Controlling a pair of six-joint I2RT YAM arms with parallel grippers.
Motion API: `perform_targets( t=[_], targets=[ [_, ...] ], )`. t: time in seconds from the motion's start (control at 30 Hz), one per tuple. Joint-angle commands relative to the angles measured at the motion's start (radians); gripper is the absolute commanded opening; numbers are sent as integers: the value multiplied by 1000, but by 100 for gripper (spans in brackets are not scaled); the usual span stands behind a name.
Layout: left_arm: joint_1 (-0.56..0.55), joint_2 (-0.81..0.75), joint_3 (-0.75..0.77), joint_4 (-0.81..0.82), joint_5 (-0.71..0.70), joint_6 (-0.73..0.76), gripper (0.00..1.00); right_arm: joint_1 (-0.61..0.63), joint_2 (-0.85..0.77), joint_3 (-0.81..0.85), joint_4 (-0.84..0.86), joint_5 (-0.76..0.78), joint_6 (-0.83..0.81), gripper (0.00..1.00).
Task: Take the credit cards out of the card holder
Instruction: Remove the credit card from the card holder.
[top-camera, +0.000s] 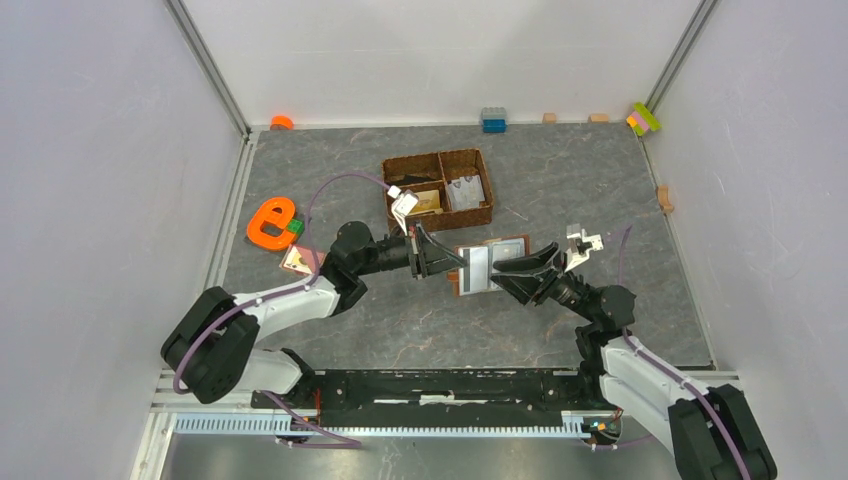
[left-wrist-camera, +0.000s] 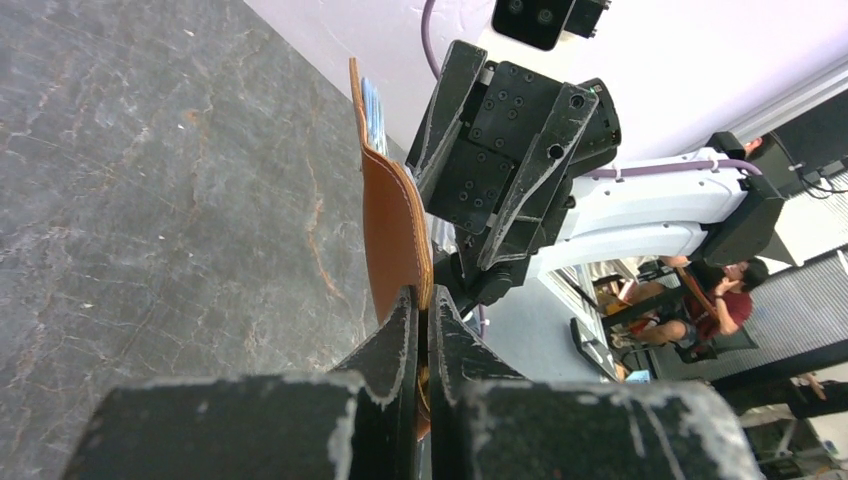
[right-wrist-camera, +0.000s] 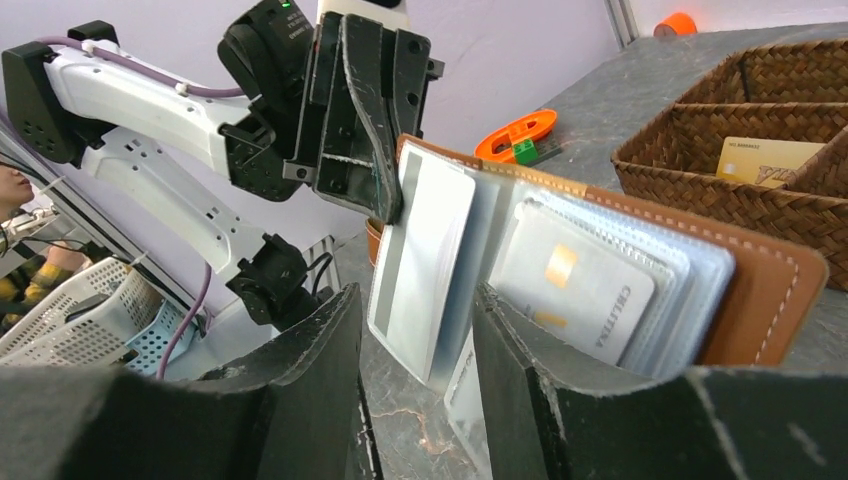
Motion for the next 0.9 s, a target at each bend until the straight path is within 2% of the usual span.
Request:
perform_targets(
  t=[0.0, 0.13, 0.37, 0.5, 0.73, 0.87],
  targets=[
    [-3, -48, -3, 43, -29, 49, 2, 3, 43, 19, -6, -4, -18, 50],
    [-4, -36, -6, 83, -13, 29, 2, 14, 121, 17, 122, -42, 48, 50],
    [-5, -2, 4, 119, 14, -2, 2, 52, 145, 30, 152, -63, 57, 49],
    [-5, -3, 6, 100, 3, 6, 2, 60, 160, 26, 224, -79, 92, 43],
    [-5, -9, 8, 60, -14, 38, 2, 60, 155, 4, 348, -87, 146, 24],
    [-7, 0, 7, 86, -1, 32, 2, 60, 158, 1, 402, -101, 175, 24]
  ],
)
